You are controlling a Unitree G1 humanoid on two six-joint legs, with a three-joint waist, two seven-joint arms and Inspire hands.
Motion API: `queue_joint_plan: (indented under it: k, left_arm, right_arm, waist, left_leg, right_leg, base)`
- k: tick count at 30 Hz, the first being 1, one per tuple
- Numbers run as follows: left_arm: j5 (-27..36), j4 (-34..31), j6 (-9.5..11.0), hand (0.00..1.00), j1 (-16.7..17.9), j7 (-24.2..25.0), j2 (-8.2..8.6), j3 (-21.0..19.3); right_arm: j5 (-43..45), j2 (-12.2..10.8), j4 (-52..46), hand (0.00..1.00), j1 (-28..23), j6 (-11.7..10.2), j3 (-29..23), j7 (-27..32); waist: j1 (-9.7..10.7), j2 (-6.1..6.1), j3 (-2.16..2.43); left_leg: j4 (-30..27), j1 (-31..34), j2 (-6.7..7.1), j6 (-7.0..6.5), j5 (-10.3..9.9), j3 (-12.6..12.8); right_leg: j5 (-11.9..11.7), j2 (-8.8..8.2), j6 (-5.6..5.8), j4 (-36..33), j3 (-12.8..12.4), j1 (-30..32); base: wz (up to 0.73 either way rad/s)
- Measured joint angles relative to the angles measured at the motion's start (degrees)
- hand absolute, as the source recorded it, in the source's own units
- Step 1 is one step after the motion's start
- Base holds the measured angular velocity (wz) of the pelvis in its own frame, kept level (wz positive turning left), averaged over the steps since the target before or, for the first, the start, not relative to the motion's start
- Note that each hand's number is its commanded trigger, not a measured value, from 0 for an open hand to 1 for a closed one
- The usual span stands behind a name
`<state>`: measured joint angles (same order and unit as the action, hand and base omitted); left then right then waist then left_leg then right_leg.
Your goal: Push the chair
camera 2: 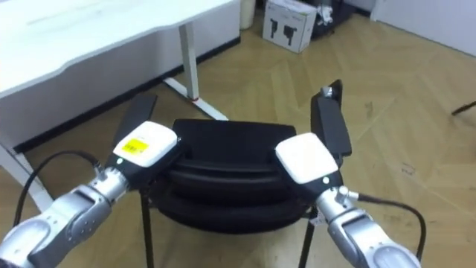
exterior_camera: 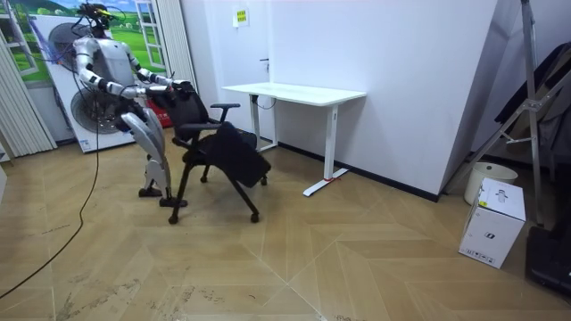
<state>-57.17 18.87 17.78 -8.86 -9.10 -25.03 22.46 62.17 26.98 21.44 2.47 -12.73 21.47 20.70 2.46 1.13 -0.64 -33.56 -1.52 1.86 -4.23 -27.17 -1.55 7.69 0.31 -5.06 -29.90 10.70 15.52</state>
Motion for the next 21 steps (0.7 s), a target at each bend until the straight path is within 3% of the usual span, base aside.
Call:
queue_joint_plan:
  k: [1,2,3,4,6,8,10,11,12,14,15,16,17,18,21]
  left_arm:
    - [0.0,0.1,-0.1,1.0,-0.3,0.0,0.15,-0.1]
    - [0.0,0.6,-0.3,1.0,-0.7,0.2,0.66,-0.3]
    - [0.0,1.1,-0.4,1.0,-0.7,0.3,1.16,-1.1]
    - [0.0,1.4,-0.3,1.0,-0.8,0.3,1.31,-1.1]
    - [0.1,1.4,-0.3,1.0,-0.8,0.3,1.46,-1.4]
    - [-0.3,0.8,-0.3,1.0,-0.7,0.1,1.46,-2.0]
    - [-1.1,0.4,-0.3,1.0,-0.7,-0.3,1.58,-3.0]
    - [-1.6,0.5,-0.8,1.0,-1.1,-0.3,1.8,-3.2]
    - [-2.0,0.4,-1.2,1.0,-1.3,-0.4,1.9,-3.2]
    - [-2.2,0.0,-1.3,1.0,-1.3,-0.4,2.1,-3.6]
    - [-2.4,-0.8,-1.6,1.0,-0.5,-0.4,2.22,-4.4]
    - [-2.7,-1.3,-1.7,1.0,-0.2,-0.4,2.19,-4.7]
    - [-3.3,-1.8,-1.9,1.0,0.2,-0.4,2.29,-5.2]
    - [-3.5,-2.0,-2.2,1.0,0.1,-0.3,2.49,-5.3]
    - [-3.5,-2.0,-3.3,1.0,-0.4,0.1,2.74,-5.3]
  right_arm:
    - [0.0,0.0,0.1,1.0,0.3,0.0,-0.1,-0.1]
    - [0.2,0.0,0.6,1.0,1.2,-0.1,-0.1,-0.7]
    - [0.7,-0.1,1.0,1.0,2.2,-0.3,-0.1,-0.9]
    - [0.8,-0.1,1.2,1.0,2.3,-0.3,-0.1,-0.9]
    - [0.2,-0.1,1.3,1.0,2.3,-0.5,-0.1,-1.0]
    - [0.1,-0.1,1.1,1.0,2.8,-0.6,-0.1,-1.3]
    - [0.2,-0.3,2.0,1.0,4.6,-1.0,-0.2,-1.5]
    - [0.2,-0.7,3.0,1.0,5.7,-1.0,-0.2,-1.9]
    - [0.2,-1.0,3.4,1.0,6.3,-0.9,-0.2,-2.4]
    - [0.4,-1.0,3.2,1.0,6.6,-0.9,-0.2,-2.8]
    - [0.7,-1.2,3.1,1.0,7.0,-0.9,-0.2,-2.9]
    - [1.0,-1.4,3.1,1.0,7.2,-0.9,-0.2,-3.0]
    - [1.4,-1.5,3.0,1.0,7.5,-0.9,-0.3,-3.1]
    - [1.1,-1.6,2.9,1.0,7.5,-0.7,-0.3,-3.2]
    - [1.3,-2.0,2.2,1.0,7.7,0.3,-0.3,-3.8]
  waist:
    - [-0.2,-0.09,-0.09]
    - [-0.9,-0.33,-0.16]
    - [-1.3,-0.66,-0.25]
    - [-1.3,-0.67,-0.25]
    - [-1.3,0.07,-0.58]
    - [-1.8,0.69,-0.48]
    - [-2.6,1.05,-0.65]
    - [-2.9,1.97,-0.91]
    - [-3.0,2.69,-0.87]
    - [-4.2,2.98,-0.7]
    - [-4.7,2.84,-0.61]
    - [-4.8,2.8,-0.57]
    - [-4.1,2.75,-0.56]
    - [-4.2,2.91,-0.59]
    - [-4.8,3.89,-0.38]
  left_leg:
    - [-1.9,0.2,-0.51,0.6,-0.3,-0.1]
    - [-7.8,1.8,-1.53,1.62,0.2,0.6]
    - [-14.4,4.0,-2.86,3.99,1.6,1.5]
    - [-16.6,4.7,-3.41,4.95,2.5,1.8]
    - [-22.0,6.1,-5.93,5.94,5.9,3.5]
    - [-23.9,7.2,-7.3,6.3,7.9,4.2]
    - [-23.6,9.5,-8.89,6.53,7.6,3.9]
    - [-21.5,11.4,-9.7,6.56,7.6,3.5]
    - [-18.3,13.5,-10.29,6.93,7.8,3.8]
    - [-11.0,14.9,-11.12,7.96,8.7,4.7]
    - [-6.6,15.5,-11.17,9.09,9.7,5.2]
    - [-4.4,15.9,-11.05,9.07,10.8,5.3]
    - [-0.4,17.2,-10.2,8.64,14.4,4.8]
    - [2.0,18.0,-9.1,8.42,16.7,4.5]
    - [7.0,17.0,-7.05,9.36,19.0,2.0]
  right_leg:
    - [0.9,-0.01,-0.4,-1.0,0.8,-0.3]
    - [3.1,0.09,-1.18,-2.8,1.6,-0.9]
    - [4.8,0.03,-2.2,-4.4,2.7,-1.6]
    - [5.6,-0.01,-2.55,-5.0,3.1,-2.1]
    - [8.5,-0.13,-2.94,-5.9,5.5,-4.7]
    - [10.1,-0.18,-3.6,-5.7,6.9,-5.7]
    - [10.8,-0.34,-4.35,-5.3,8.6,-6.1]
    - [11.0,-0.74,-4.7,-4.0,10.2,-7.1]
    - [11.0,-1.08,-4.78,-2.2,12.2,-8.1]
    - [11.0,-1.59,-4.8,0.7,15.7,-9.9]
    - [11.0,-1.84,-4.79,2.9,19.5,-11.4]
    - [11.0,-1.92,-4.79,3.9,21.2,-12.1]
    - [11.1,-1.97,-4.65,5.4,25.2,-13.6]
    - [11.3,-2.07,-4.32,6.3,28.7,-14.8]
    - [11.4,-2.59,-4.23,8.4,33.7,-16.2]
  base:
    - [0.08]
    - [0.12]
    - [0.16]
    - [0.35]
    - [0.54]
    - [0.44]
    - [0.34]
    - [0.46]
    - [0.51]
    - [0.32]
    - [0.18]
    - [0.43]
    - [0.7]
    - [0.73]
    - [0.65]
